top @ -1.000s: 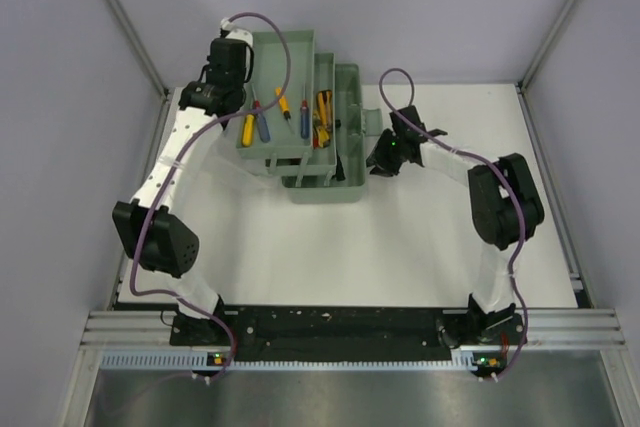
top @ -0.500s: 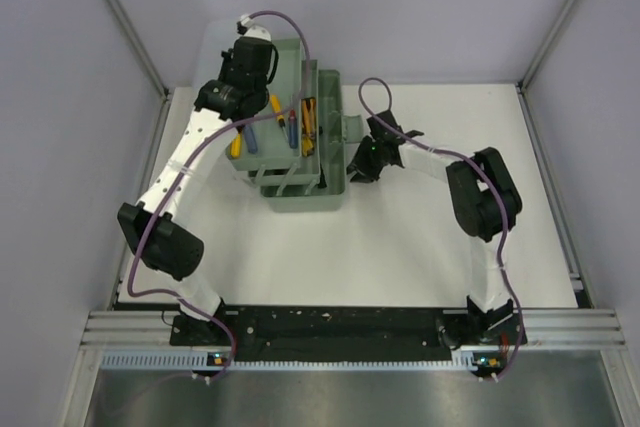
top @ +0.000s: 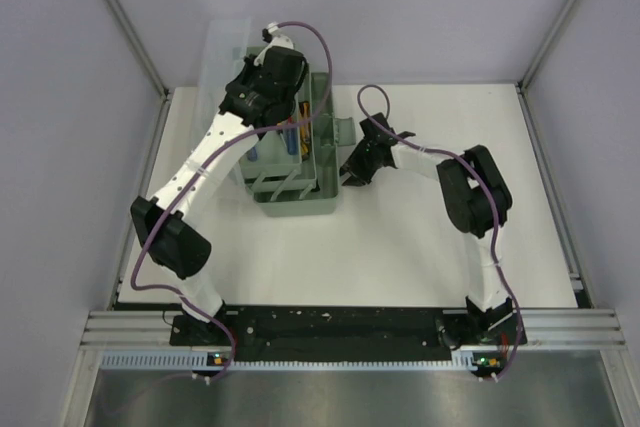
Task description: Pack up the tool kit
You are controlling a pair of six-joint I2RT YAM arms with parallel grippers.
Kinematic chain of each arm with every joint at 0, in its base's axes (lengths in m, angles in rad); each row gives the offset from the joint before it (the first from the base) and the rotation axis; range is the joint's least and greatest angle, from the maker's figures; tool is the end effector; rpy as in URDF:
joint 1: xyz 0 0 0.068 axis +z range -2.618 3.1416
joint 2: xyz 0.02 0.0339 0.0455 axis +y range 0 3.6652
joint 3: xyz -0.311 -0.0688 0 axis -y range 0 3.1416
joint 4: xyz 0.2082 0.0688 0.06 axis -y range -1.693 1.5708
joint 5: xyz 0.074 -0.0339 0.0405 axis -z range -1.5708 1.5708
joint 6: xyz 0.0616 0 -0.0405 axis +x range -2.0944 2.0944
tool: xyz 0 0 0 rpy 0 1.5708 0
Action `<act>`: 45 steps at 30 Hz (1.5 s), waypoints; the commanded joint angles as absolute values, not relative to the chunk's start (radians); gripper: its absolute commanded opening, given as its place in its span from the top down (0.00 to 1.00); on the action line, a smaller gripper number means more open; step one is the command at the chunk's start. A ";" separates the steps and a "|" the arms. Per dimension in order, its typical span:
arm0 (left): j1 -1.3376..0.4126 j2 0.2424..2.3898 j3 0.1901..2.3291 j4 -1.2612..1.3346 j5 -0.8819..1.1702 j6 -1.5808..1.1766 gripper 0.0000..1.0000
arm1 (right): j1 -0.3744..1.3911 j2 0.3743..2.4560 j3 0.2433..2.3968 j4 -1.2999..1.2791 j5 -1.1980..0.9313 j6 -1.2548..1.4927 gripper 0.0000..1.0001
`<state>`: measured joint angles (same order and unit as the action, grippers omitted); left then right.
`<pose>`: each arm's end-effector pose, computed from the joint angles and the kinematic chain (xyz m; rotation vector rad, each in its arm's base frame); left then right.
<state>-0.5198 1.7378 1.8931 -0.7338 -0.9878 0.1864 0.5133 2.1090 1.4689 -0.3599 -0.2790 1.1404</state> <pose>0.3367 -0.1334 0.4527 0.1365 1.9608 0.8324 0.3873 0.2378 0.1922 0.7605 2.7226 0.8783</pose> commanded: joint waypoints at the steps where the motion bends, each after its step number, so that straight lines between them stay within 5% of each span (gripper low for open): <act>1: -0.617 1.749 1.902 -0.488 -0.894 0.034 0.94 | 0.586 2.123 1.552 -0.222 -0.429 1.212 0.66; 7: -0.635 1.756 1.885 -0.492 -0.809 0.005 0.87 | 0.586 2.138 1.575 -0.221 -0.439 1.209 0.66; 13: -0.644 1.759 1.884 -0.506 -0.707 -0.067 0.59 | 0.584 2.141 1.571 -0.218 -0.440 1.212 0.66; 19: -0.646 1.743 1.882 -0.465 -0.384 -0.152 0.37 | 0.581 2.141 1.554 -0.216 -0.423 1.210 0.66; 31: -0.582 1.635 1.875 -0.402 -0.120 -0.231 0.24 | 0.529 2.053 1.405 -0.184 -0.357 1.177 0.65; 40: -0.247 1.540 1.715 -0.403 0.173 -0.382 0.21 | 0.453 1.976 1.258 -0.034 -0.351 1.095 0.51; 45: -0.100 1.535 1.631 -0.472 0.100 -0.428 0.22 | 0.413 2.011 1.209 0.240 -0.460 1.143 0.48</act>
<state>-0.1684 1.5593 1.6798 -0.4469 0.0860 -0.3649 0.4385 2.0258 1.2205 -0.0090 -0.3840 1.1294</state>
